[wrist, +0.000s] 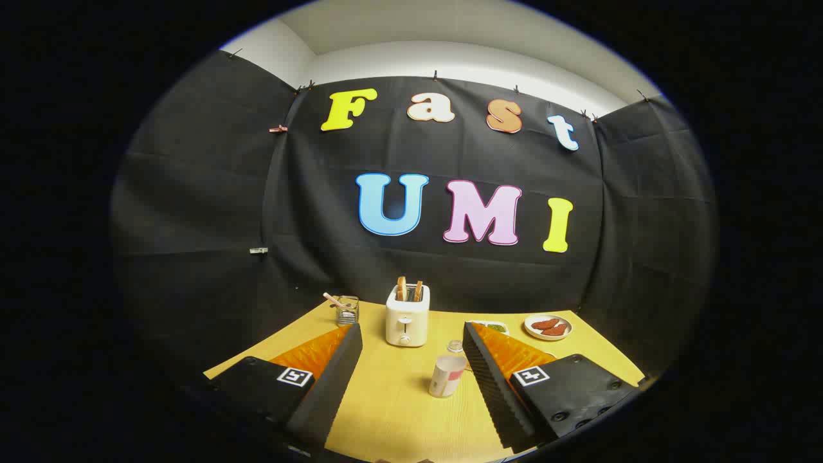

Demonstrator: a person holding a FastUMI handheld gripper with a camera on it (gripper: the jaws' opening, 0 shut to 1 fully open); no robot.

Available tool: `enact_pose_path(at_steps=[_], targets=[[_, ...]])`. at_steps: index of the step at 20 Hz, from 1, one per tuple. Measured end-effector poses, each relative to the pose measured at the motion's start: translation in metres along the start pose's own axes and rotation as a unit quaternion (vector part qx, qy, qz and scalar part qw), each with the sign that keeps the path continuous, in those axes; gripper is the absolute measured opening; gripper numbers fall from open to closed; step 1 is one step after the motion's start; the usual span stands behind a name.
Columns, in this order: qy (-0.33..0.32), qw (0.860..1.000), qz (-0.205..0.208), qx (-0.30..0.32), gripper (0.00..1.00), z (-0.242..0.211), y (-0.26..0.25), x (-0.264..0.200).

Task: Take the bottle from table, then pour the juice into the cup, finally place the bottle on the coaster

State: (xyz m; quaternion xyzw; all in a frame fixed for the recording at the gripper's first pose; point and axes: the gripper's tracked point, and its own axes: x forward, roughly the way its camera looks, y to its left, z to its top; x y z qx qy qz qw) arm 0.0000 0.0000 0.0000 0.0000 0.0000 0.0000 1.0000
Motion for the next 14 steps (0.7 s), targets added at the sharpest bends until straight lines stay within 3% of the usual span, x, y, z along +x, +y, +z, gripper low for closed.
enact_pose_path(at_steps=[14], targets=[[0.005, 0.999, -0.036, -0.003, 0.97, -0.011, -0.002, 0.026]])
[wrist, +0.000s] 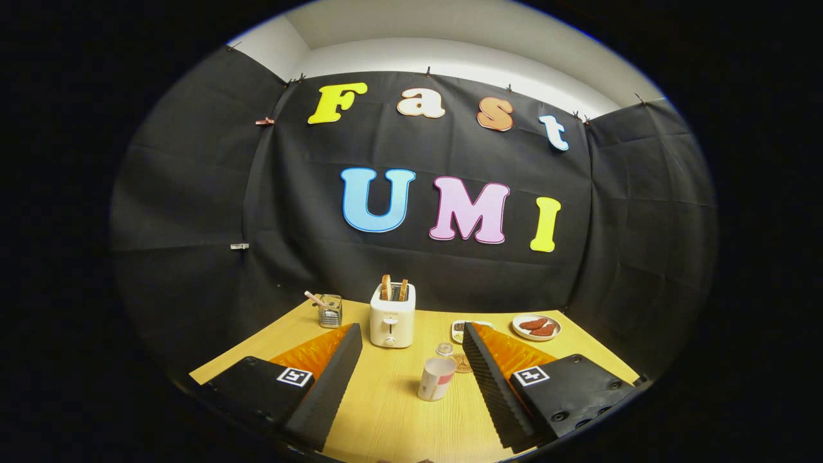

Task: Take the bottle from table, then pour the juice into the cup, finally place the bottle on the coaster

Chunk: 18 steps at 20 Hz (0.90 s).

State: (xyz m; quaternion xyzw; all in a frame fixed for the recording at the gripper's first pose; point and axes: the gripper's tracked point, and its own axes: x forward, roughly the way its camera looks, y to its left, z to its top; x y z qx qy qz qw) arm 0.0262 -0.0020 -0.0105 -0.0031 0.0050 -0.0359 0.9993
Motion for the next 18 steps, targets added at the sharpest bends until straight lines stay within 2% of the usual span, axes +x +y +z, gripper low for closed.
enact_pose_path(at_steps=[4, 8, 18], targets=[[0.003, 1.000, -0.008, 0.017, 0.97, -0.012, 0.004, 0.009], [0.008, 0.999, -0.030, 0.007, 0.97, -0.023, -0.004, 0.019], [0.037, 0.998, -0.055, 0.011, 0.97, -0.067, -0.019, 0.031]])
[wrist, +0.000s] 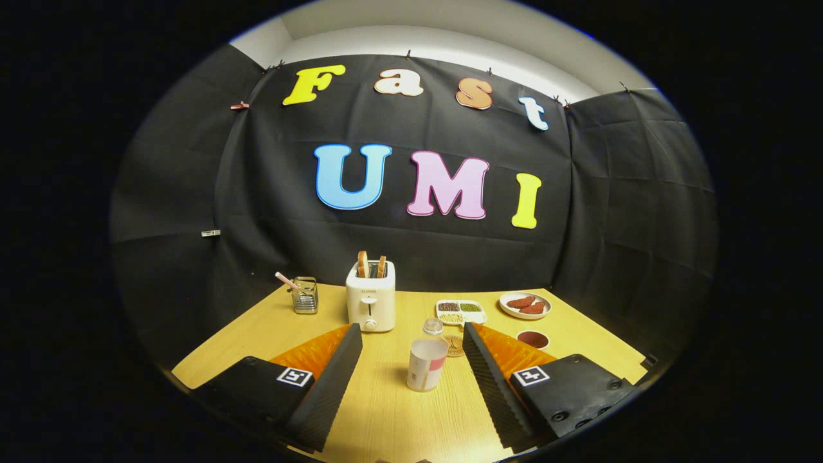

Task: Take the bottle from table, then pour the juice into the cup, finally place the bottle on the coaster

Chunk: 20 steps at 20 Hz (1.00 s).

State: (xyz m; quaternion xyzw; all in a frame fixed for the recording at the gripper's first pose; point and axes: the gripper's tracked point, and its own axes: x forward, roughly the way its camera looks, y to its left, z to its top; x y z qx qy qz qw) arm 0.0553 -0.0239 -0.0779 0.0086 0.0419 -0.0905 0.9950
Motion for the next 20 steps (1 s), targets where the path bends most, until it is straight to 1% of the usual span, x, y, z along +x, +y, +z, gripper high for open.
enact_pose_path(at_steps=[5, 8, 14, 20], targets=[[0.017, 1.000, -0.013, 0.002, 0.97, -0.028, -0.008, 0.019], [0.037, 0.999, -0.008, 0.014, 0.97, -0.051, -0.006, 0.037], [0.065, 0.998, -0.015, 0.018, 0.97, -0.094, -0.007, 0.071], [0.084, 0.996, -0.026, 0.024, 0.97, -0.124, -0.017, 0.109]])
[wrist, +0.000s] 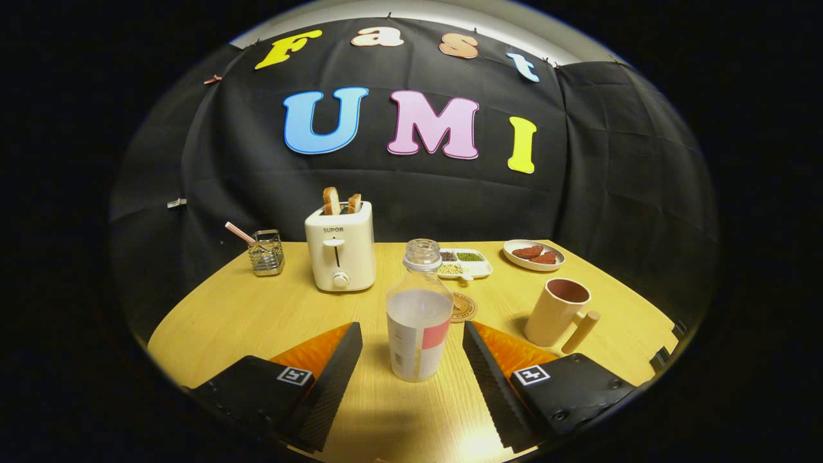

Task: Take the bottle from table, then pour the juice into the cup, finally place the bottle on the coaster

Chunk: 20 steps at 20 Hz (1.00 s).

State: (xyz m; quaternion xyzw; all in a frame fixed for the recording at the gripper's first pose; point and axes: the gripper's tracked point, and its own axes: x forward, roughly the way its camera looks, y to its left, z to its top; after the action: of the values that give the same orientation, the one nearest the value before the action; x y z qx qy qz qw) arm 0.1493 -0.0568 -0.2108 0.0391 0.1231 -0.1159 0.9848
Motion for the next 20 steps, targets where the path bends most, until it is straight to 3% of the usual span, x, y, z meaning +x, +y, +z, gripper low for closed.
enact_pose_path(at_steps=[6, 17, 19, 20], targets=[[0.013, 1.000, -0.009, 0.014, 0.97, -0.014, -0.005, 0.037], [0.014, 0.999, -0.029, -0.023, 0.97, -0.026, -0.009, 0.071], [0.012, 0.999, -0.033, -0.022, 0.92, -0.024, -0.011, 0.071], [0.013, 0.999, -0.034, -0.018, 0.83, -0.024, -0.012, 0.072]])
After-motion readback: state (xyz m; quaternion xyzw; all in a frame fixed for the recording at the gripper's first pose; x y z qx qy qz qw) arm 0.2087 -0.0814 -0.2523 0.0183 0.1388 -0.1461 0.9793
